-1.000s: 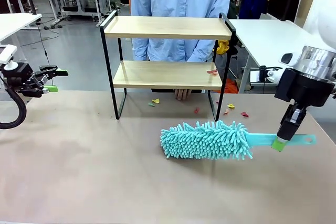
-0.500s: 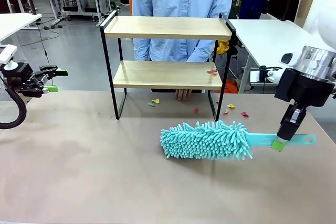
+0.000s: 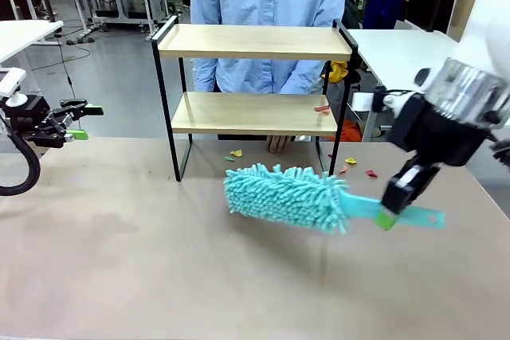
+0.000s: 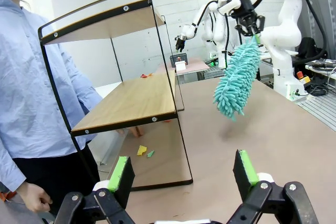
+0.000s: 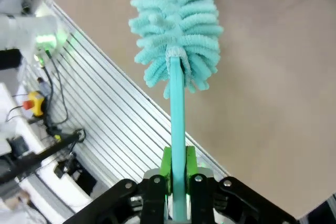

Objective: Clean the shelf.
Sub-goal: Clean the specific section of the Shelf indicated by the human with the Duster.

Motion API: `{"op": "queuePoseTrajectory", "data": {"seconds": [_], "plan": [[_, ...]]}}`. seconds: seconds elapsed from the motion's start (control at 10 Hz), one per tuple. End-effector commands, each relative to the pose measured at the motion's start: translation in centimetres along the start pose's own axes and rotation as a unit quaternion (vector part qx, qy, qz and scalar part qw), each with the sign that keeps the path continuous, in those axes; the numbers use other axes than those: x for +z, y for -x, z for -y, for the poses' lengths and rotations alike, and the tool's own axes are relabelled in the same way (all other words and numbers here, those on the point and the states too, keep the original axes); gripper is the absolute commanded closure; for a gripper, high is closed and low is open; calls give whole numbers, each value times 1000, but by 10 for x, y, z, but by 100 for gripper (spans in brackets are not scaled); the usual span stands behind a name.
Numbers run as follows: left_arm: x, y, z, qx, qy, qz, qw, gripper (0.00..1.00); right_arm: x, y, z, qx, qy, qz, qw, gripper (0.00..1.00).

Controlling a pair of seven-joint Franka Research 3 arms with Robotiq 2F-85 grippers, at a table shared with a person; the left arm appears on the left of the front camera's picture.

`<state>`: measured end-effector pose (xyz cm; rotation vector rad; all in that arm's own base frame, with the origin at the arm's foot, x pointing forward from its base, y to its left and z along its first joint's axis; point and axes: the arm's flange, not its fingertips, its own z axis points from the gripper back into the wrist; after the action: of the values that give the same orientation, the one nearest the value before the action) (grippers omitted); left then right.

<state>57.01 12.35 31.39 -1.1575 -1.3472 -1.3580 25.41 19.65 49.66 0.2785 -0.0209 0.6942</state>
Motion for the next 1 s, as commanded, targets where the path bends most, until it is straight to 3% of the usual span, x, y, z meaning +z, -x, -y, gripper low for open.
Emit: {"op": "queuePoseTrajectory", "data": {"seconds": [0.0,0.1,0.3,0.4,0.5,0.6,0.9], "plan": [[-1,-4,0,-2,1,0,1000,0,-29,-14,-56,-68,22,57,996,87],[-1,-4,0,-2,1,0,1000,0,-41,-24,-75,-123,38,103,986,87],[-1,-4,0,-2,1,0,1000,0,-75,-56,-103,-167,44,136,976,87],[-1,-4,0,-2,1,0,1000,0,-87,-69,-109,-174,40,137,974,87],[-1,-4,0,-2,1,0,1000,0,-90,-78,-102,-162,26,108,981,87],[-1,-4,0,-2,1,0,1000,0,-70,-44,-110,-158,34,127,979,87],[-1,-4,0,-2,1,0,1000,0,-70,-44,-110,-158,34,127,979,87]]}}
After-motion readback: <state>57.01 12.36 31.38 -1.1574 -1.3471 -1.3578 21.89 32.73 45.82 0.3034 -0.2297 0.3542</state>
